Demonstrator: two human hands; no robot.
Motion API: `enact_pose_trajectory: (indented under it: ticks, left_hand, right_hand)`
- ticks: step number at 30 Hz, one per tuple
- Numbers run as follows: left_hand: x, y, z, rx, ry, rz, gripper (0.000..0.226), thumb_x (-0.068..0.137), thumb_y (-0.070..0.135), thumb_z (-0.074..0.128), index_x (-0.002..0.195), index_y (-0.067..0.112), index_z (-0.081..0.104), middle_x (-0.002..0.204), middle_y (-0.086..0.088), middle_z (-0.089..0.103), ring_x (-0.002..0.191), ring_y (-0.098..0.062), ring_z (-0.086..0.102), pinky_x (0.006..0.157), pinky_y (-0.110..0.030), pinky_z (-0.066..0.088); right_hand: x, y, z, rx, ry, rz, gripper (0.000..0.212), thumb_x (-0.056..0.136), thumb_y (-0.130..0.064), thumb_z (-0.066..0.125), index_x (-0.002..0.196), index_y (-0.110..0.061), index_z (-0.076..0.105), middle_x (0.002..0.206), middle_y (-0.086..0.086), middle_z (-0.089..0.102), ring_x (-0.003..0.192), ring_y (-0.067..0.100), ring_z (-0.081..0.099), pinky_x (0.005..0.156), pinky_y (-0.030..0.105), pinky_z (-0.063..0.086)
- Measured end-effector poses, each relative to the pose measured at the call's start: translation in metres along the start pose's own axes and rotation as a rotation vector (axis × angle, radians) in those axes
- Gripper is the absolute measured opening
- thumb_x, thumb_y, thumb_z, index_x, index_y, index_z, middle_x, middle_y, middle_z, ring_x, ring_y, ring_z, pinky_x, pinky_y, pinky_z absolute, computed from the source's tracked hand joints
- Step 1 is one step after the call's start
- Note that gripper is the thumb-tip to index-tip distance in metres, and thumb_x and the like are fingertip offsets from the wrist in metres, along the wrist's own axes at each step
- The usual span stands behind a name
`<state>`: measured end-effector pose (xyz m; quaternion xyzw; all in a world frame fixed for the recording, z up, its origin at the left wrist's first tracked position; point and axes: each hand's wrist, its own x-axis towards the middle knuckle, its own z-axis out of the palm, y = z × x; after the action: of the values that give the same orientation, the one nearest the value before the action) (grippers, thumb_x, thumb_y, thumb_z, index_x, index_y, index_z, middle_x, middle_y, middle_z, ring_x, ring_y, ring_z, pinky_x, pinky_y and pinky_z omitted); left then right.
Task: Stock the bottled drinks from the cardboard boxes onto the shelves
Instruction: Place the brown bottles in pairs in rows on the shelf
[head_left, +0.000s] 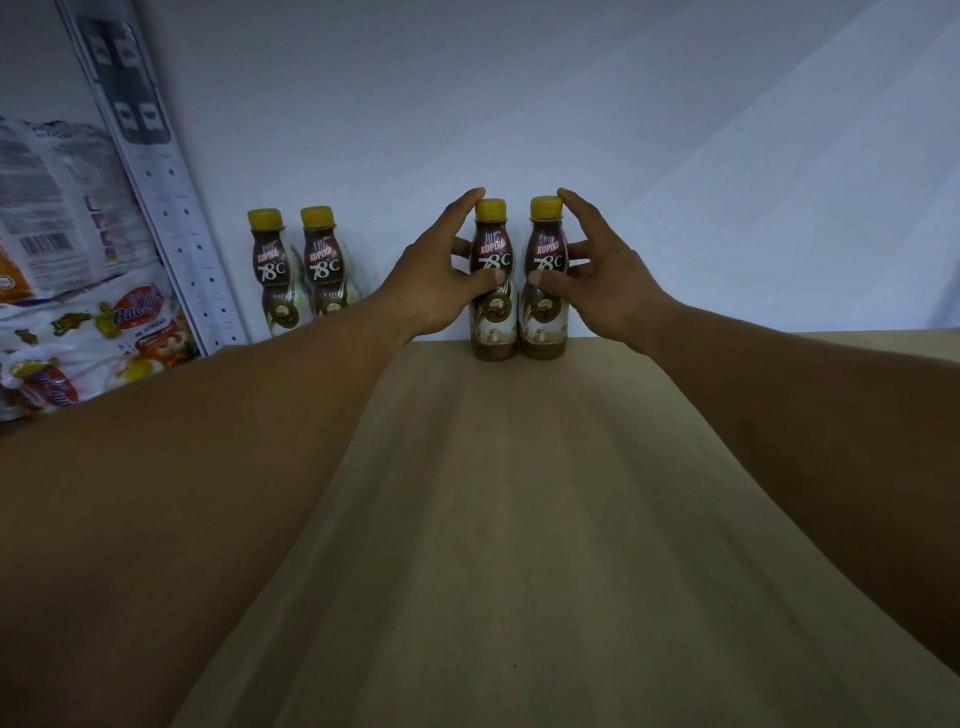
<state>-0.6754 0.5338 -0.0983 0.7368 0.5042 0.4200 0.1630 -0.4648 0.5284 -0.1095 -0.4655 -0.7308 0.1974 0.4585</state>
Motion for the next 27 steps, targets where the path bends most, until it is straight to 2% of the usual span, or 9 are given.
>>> enact_pose_trajectory:
  ticks: [5, 10, 12, 15, 17, 19, 22, 25, 27]
  left_hand:
    - [-0.005, -0.002, 0.000, -0.063, 0.001, -0.049, 0.105, 0.088, 0.024, 0.081, 0.161, 0.046, 0.008, 0.145, -0.005, 0.055, 0.118, -0.022, 0.063, 0.099, -0.049, 0.055]
    - [-0.024, -0.006, 0.000, -0.098, -0.015, -0.104, 0.113, 0.085, 0.036, 0.083, 0.162, 0.043, 0.000, 0.146, -0.006, 0.052, 0.116, -0.021, 0.064, 0.099, -0.047, 0.055]
    - [-0.036, -0.008, 0.002, -0.104, -0.024, -0.133, 0.113, 0.085, 0.043, 0.082, 0.162, 0.043, -0.001, 0.143, -0.005, 0.054, 0.116, -0.020, 0.063, 0.098, -0.045, 0.056]
    - [-0.060, -0.009, 0.006, -0.130, -0.043, -0.211, 0.112, 0.082, 0.054, 0.080, 0.162, 0.043, 0.002, 0.138, -0.003, 0.058, 0.118, -0.019, 0.061, 0.102, -0.046, 0.054]
    - [-0.081, -0.003, 0.008, -0.121, -0.067, -0.247, 0.106, 0.083, 0.057, 0.078, 0.162, 0.038, 0.009, 0.134, 0.000, 0.062, 0.118, -0.015, 0.059, 0.104, -0.036, 0.049]
    - [-0.106, 0.010, 0.010, -0.118, -0.088, -0.264, 0.092, 0.087, 0.054, 0.076, 0.160, 0.034, 0.024, 0.127, 0.004, 0.064, 0.115, -0.011, 0.058, 0.098, -0.027, 0.044]
    - [-0.146, 0.034, 0.014, -0.133, -0.098, -0.265, 0.069, 0.088, 0.046, 0.077, 0.148, 0.029, 0.047, 0.113, 0.006, 0.067, 0.111, -0.011, 0.062, 0.100, -0.028, 0.048]
    - [-0.189, 0.060, 0.016, -0.105, -0.096, -0.245, 0.055, 0.088, 0.038, 0.078, 0.137, 0.022, 0.059, 0.103, 0.001, 0.071, 0.104, -0.013, 0.066, 0.102, -0.030, 0.049]
    - [-0.220, 0.074, 0.016, -0.060, -0.120, -0.207, 0.048, 0.088, 0.037, 0.078, 0.131, 0.023, 0.063, 0.098, -0.001, 0.073, 0.099, -0.013, 0.067, 0.100, -0.030, 0.051]
  right_hand:
    - [-0.005, 0.003, -0.001, -0.037, -0.010, 0.017, 0.100, 0.086, -0.028, 0.082, 0.160, -0.041, 0.016, 0.148, 0.003, 0.052, 0.116, 0.020, 0.062, 0.098, 0.033, 0.051]
    - [-0.022, 0.010, -0.005, -0.026, -0.024, 0.080, 0.108, 0.083, -0.037, 0.084, 0.161, -0.040, 0.010, 0.153, 0.002, 0.047, 0.129, 0.018, 0.053, 0.101, 0.031, 0.044]
    - [-0.036, 0.011, -0.007, -0.026, -0.030, 0.113, 0.109, 0.082, -0.041, 0.083, 0.161, -0.040, 0.008, 0.152, 0.000, 0.048, 0.127, 0.016, 0.054, 0.099, 0.030, 0.044]
    - [-0.063, 0.009, -0.011, -0.020, -0.051, 0.199, 0.113, 0.080, -0.052, 0.081, 0.162, -0.039, 0.003, 0.152, -0.001, 0.048, 0.129, 0.018, 0.054, 0.105, 0.035, 0.044]
    - [-0.085, 0.004, -0.014, -0.041, -0.097, 0.270, 0.110, 0.082, -0.058, 0.076, 0.162, -0.039, 0.002, 0.152, -0.001, 0.048, 0.130, 0.019, 0.055, 0.107, 0.034, 0.042]
    - [-0.107, -0.005, -0.018, -0.084, -0.147, 0.330, 0.101, 0.085, -0.060, 0.072, 0.162, -0.036, 0.011, 0.149, -0.002, 0.052, 0.132, 0.018, 0.052, 0.108, 0.032, 0.039]
    - [-0.144, -0.023, -0.023, -0.128, -0.192, 0.358, 0.083, 0.086, -0.058, 0.072, 0.155, -0.029, 0.037, 0.139, -0.002, 0.061, 0.129, 0.017, 0.055, 0.112, 0.035, 0.040]
    - [-0.191, -0.048, -0.031, -0.199, -0.233, 0.326, 0.064, 0.086, -0.051, 0.074, 0.142, -0.026, 0.055, 0.128, -0.003, 0.066, 0.121, 0.014, 0.060, 0.104, 0.028, 0.043]
    - [-0.225, -0.067, -0.036, -0.273, -0.272, 0.294, 0.056, 0.089, -0.048, 0.072, 0.138, -0.024, 0.060, 0.132, -0.003, 0.065, 0.121, 0.014, 0.060, 0.099, 0.023, 0.040]
